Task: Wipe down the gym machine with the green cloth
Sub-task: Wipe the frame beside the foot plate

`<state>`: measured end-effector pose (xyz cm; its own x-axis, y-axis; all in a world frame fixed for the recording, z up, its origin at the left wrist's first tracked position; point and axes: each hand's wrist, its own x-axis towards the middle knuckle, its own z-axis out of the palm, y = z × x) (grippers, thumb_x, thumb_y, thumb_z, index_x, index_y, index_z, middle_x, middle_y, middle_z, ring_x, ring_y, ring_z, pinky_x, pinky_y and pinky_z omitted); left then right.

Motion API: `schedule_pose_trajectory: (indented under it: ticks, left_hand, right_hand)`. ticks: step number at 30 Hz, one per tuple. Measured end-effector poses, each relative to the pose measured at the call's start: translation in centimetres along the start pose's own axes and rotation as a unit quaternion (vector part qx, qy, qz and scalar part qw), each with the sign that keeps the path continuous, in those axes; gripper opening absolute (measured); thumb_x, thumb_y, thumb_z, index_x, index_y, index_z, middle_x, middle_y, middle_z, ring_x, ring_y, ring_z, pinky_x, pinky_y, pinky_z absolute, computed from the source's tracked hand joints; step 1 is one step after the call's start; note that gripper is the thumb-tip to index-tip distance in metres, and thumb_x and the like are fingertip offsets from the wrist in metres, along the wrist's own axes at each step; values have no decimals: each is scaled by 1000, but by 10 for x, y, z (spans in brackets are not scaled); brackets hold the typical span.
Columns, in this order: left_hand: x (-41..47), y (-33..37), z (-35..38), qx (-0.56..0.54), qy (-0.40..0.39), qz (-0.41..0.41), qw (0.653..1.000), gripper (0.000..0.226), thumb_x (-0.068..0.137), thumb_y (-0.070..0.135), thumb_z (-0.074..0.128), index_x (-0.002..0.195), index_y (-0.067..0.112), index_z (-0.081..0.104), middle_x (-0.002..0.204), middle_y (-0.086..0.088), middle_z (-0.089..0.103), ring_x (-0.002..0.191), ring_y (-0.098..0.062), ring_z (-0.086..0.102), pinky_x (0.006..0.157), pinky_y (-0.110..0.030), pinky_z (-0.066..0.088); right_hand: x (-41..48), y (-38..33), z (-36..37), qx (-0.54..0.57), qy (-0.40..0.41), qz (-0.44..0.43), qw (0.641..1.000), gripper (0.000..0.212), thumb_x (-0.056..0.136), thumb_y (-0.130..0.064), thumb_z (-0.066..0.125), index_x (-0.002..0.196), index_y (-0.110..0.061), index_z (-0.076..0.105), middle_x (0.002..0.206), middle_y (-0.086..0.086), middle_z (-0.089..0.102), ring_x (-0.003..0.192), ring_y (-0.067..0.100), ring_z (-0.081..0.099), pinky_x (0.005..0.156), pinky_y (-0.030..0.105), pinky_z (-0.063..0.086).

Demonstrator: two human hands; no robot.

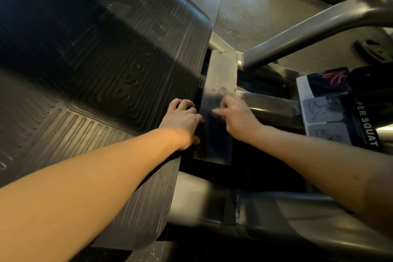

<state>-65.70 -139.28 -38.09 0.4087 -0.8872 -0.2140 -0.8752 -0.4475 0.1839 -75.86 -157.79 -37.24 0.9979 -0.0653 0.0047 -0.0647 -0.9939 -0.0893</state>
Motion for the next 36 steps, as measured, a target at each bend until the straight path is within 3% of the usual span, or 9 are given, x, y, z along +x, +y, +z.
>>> schedule_pose_trajectory:
  ticks: [4,9,13,18,22,24,28,32,36]
  left_hand:
    - [0,3,0,9,3,-10,1000,59,87,57,69,137,29,57,145,5,52,151,-21,16,121,-46,10]
    - [0,1,0,8,-3,-3,1000,56,87,56,69,136,30,58,143,6,52,151,-21,17,122,-47,10]
    - [-1,3,-2,9,-9,-5,1000,57,87,55,69,138,31,56,145,6,51,151,-22,17,122,-48,9]
    - [-2,2,-1,17,-3,0,1000,58,87,57,68,138,30,57,145,5,52,151,-21,17,122,-47,10]
    - [-1,3,1,20,4,-4,1000,58,87,56,69,136,28,58,144,4,53,151,-22,18,123,-48,10]
    - [-1,2,1,17,5,-4,1000,58,87,56,69,136,27,58,144,3,53,151,-22,18,123,-48,11]
    - [0,1,1,21,3,3,1000,59,87,56,69,136,26,58,143,3,53,150,-23,19,122,-48,11]
    - [1,0,3,21,7,-1,1000,59,86,56,70,136,26,59,143,2,54,150,-23,19,121,-48,10]
    - [0,1,3,24,3,4,1000,59,87,57,69,136,25,58,143,2,54,151,-23,19,122,-48,10]
  right_hand:
    - [32,-9,10,47,41,126,990,23,97,-11,62,114,-18,75,113,1,54,116,25,46,107,44,42]
    - [-59,-52,21,90,72,13,993,22,92,-8,62,109,-9,76,98,7,56,91,25,50,78,38,50]
    - [-100,-61,14,135,7,-45,990,28,94,-16,56,113,-11,75,106,7,56,93,17,50,81,21,45]
    - [-67,-34,6,70,69,-9,995,18,97,-17,60,100,-6,75,95,5,54,84,18,50,72,37,51]
    - [-108,-57,8,60,14,-38,997,28,100,-16,49,102,-4,74,95,6,51,84,19,48,70,34,49]
    - [-112,-50,2,32,-14,-59,998,25,94,-7,58,113,-7,75,97,6,53,84,20,49,70,31,50]
    - [-96,-37,3,29,42,4,999,21,93,-3,68,113,-4,74,95,5,50,83,20,48,70,35,51]
    - [-111,-50,-1,18,-25,-87,996,19,93,-5,63,108,-5,74,93,8,55,79,21,52,70,26,46]
    - [-95,-32,-4,4,14,-26,1000,18,97,-10,60,110,-7,73,95,6,50,82,22,47,68,41,50]
